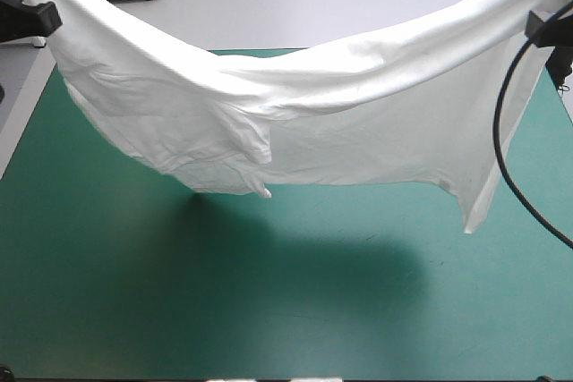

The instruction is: Fold the cloth

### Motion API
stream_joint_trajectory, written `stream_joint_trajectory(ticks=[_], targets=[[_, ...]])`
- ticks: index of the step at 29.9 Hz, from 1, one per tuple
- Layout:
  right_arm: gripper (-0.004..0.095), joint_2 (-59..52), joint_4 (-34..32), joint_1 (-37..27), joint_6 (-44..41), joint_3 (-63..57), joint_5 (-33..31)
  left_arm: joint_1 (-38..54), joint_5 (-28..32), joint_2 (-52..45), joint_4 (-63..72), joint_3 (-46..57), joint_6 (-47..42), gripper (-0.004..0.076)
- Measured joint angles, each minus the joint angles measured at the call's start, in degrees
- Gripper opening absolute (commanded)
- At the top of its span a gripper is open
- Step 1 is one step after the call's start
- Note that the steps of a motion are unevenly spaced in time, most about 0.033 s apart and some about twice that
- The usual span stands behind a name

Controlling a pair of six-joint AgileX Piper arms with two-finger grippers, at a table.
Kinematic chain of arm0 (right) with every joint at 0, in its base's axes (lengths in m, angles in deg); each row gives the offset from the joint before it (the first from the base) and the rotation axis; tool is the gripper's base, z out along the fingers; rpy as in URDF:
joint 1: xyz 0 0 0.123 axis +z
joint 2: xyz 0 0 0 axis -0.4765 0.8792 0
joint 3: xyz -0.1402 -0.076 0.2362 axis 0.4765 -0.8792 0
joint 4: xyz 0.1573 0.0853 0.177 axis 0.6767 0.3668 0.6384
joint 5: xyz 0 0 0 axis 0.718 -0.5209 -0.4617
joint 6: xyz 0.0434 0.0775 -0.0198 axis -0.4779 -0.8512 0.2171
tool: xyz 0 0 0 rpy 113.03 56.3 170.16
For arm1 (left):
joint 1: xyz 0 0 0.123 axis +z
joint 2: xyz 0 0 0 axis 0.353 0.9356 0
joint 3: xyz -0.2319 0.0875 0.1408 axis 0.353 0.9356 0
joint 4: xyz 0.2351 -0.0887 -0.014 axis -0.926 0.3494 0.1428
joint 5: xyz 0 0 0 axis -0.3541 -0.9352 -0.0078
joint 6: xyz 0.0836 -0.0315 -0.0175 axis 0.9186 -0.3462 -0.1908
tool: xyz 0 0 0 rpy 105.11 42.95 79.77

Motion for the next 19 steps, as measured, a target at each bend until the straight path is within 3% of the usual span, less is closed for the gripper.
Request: stream_joint_trajectory(ticks=[9,19], targets=[[-0.0016,-0.1,0.7,0.0,1.5,6.4,0.2,0.0,2.7,-0.8,2.8,-11.0,0.0,-0.0022],[-0.0017,4.0,2.2,0.0,0.0,1.7,0.0,0.0,-6.3,3.8,3.6,-6.3,-0.2,-0.0022]])
